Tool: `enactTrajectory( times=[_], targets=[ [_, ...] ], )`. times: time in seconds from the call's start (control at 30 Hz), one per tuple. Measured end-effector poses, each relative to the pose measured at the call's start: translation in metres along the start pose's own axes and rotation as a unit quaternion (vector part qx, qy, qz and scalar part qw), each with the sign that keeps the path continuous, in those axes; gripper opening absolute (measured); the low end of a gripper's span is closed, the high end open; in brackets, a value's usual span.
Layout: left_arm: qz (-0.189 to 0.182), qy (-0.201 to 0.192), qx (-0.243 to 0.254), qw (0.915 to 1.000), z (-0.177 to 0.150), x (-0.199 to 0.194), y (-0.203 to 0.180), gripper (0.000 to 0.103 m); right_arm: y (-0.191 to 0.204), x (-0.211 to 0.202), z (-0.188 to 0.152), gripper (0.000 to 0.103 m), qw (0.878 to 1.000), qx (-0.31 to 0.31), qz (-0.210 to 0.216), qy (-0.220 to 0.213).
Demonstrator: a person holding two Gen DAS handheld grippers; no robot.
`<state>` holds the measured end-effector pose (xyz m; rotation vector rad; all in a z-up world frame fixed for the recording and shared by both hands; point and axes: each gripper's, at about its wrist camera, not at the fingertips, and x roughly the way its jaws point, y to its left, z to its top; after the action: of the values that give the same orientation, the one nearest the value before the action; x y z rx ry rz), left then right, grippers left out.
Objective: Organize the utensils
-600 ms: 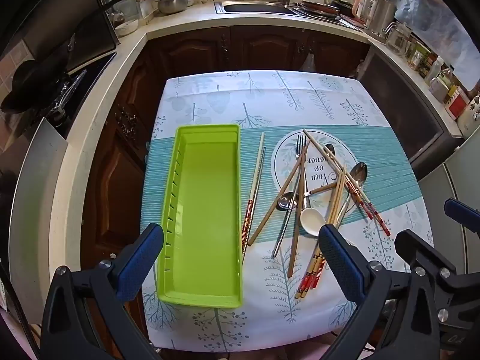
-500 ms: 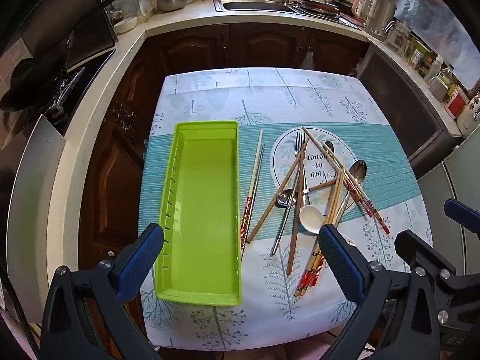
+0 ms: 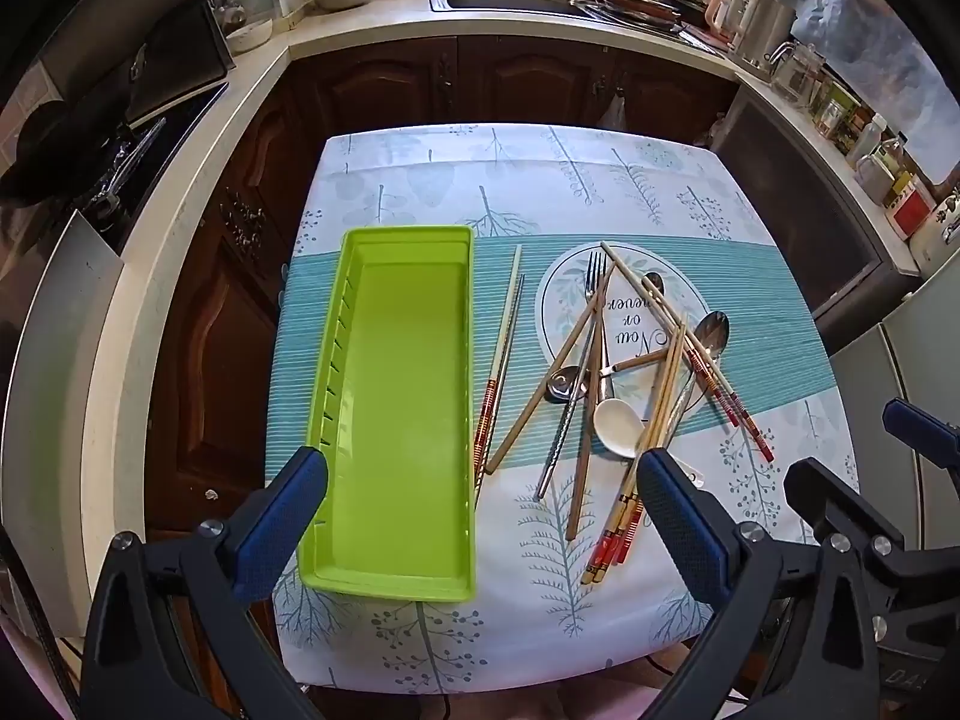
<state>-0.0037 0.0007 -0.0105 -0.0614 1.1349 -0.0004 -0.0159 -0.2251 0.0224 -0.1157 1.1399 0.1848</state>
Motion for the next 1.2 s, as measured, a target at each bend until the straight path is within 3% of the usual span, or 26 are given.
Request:
enactTrajectory(
  times=[0.67,1.2],
  targets=[
    [0.005,0.007,0.003,1.0,-0.0019,0.0041,-0.0007,0.102,0.0002,0.004,0.0007,0.089,1.0,-0.002,0.005,0.011],
    [0.005,0.014,0.001,0.9999,-0.003,0.0066,-0.0064,0.102,0.0002,0.0065,-0.0026,0.088,1.0,-0.003,0.004,0.011]
  ],
)
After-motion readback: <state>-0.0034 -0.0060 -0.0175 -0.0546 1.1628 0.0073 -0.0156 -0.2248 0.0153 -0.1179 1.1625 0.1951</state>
